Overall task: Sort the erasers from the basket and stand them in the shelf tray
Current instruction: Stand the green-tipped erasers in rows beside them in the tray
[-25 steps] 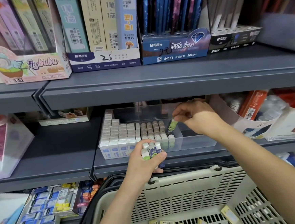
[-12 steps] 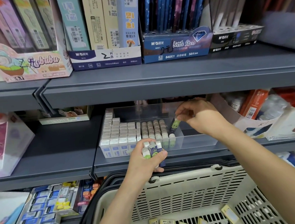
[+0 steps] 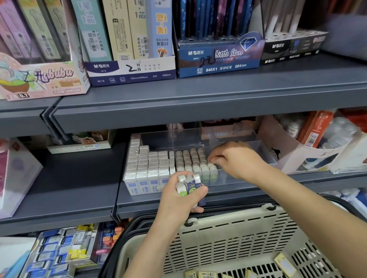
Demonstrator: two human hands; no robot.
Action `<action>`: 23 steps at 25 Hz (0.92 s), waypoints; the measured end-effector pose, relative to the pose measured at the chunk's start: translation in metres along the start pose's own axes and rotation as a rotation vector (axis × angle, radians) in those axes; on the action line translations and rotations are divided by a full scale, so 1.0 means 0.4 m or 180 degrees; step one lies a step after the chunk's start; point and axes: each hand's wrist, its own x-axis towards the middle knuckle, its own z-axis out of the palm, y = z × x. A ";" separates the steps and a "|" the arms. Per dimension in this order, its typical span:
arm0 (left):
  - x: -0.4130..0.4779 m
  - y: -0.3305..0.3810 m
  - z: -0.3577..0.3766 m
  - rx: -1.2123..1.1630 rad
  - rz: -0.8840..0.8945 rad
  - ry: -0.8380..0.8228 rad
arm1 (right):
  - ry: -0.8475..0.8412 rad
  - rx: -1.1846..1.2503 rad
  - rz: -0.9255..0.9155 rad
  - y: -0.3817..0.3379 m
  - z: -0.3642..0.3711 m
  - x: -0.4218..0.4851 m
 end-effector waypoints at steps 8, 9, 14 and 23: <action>0.001 -0.001 -0.002 0.0021 0.0021 -0.0059 | 0.0315 0.0656 -0.0132 -0.045 -0.019 -0.062; 0.002 -0.001 -0.001 0.0049 0.0042 -0.0095 | 0.0186 0.0790 -0.0200 -0.057 -0.013 -0.075; -0.001 -0.002 -0.003 0.0174 0.0128 -0.0269 | -0.0452 0.1440 -0.0165 -0.066 -0.007 -0.096; 0.001 -0.007 -0.004 0.0216 0.0263 -0.0270 | 0.0075 0.1893 0.0073 -0.010 -0.125 -0.069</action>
